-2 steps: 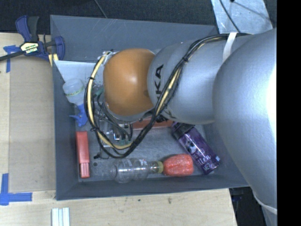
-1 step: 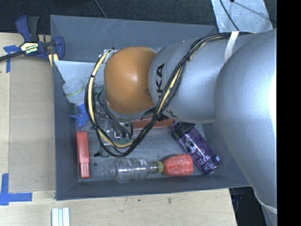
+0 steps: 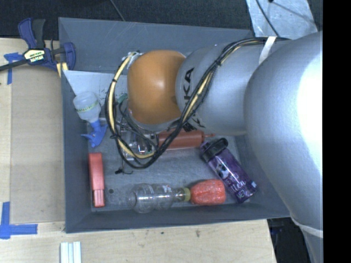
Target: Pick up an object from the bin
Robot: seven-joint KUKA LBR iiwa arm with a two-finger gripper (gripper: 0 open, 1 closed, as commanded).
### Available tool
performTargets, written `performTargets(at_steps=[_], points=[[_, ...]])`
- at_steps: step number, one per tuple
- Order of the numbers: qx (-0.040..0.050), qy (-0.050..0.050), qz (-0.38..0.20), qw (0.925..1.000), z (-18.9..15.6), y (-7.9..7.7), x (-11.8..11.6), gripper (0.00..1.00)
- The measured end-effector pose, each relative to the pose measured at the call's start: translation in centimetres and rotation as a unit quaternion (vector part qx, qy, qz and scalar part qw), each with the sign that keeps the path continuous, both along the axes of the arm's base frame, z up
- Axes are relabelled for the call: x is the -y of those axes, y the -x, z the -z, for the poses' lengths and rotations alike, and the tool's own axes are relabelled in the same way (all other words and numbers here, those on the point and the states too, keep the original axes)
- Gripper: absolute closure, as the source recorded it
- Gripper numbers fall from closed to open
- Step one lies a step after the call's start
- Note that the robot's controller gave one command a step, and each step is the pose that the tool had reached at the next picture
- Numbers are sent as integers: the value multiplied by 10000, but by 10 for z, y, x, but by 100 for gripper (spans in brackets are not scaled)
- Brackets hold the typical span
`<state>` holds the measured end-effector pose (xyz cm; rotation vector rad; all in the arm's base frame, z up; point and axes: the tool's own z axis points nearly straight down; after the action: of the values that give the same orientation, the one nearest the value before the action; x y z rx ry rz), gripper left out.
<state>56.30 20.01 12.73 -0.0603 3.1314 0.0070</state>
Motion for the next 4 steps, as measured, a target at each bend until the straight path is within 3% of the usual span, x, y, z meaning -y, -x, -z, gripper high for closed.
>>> performTargets(at_steps=[1, 2, 3, 4], points=[[-33, 18, -221, 9997, -22, -33, -28, 100], [-33, 19, -218, 9998, -22, -33, -28, 0], [-34, 19, -217, 9998, -22, -33, -28, 0], [-28, 9, -134, 9999, 0, -47, 25, 0]])
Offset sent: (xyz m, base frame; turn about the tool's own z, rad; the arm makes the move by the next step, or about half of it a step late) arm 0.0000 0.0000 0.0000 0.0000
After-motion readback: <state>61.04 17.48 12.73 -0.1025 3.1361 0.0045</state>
